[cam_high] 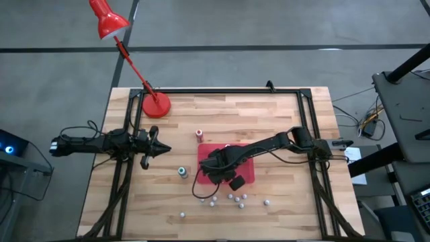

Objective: Pick & Place food coloring
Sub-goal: Put the small green food coloring bottle into the container, then put the right small red food coloring bottle into the container

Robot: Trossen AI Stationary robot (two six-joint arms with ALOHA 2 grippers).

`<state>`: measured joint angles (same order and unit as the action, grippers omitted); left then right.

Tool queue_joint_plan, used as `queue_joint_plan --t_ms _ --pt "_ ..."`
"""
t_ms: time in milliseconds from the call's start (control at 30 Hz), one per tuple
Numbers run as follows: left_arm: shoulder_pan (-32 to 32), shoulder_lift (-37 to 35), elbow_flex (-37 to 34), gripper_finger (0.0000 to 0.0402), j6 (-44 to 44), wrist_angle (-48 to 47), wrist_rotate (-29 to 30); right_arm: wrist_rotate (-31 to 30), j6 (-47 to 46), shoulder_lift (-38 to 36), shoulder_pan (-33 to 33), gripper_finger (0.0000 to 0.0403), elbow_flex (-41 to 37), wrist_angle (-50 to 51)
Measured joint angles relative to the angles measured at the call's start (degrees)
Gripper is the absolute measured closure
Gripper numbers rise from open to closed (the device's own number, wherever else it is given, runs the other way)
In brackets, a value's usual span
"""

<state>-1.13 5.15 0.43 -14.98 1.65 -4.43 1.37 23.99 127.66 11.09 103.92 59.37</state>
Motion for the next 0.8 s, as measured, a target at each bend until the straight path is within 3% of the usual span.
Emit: queue_joint_plan --t_ms 800 --pt "0.01 -0.01 -0.01 0.0402 -0.01 0.0 0.0 0.01 -2.37 -3.58 -0.1 0.0253 0.0 0.67"
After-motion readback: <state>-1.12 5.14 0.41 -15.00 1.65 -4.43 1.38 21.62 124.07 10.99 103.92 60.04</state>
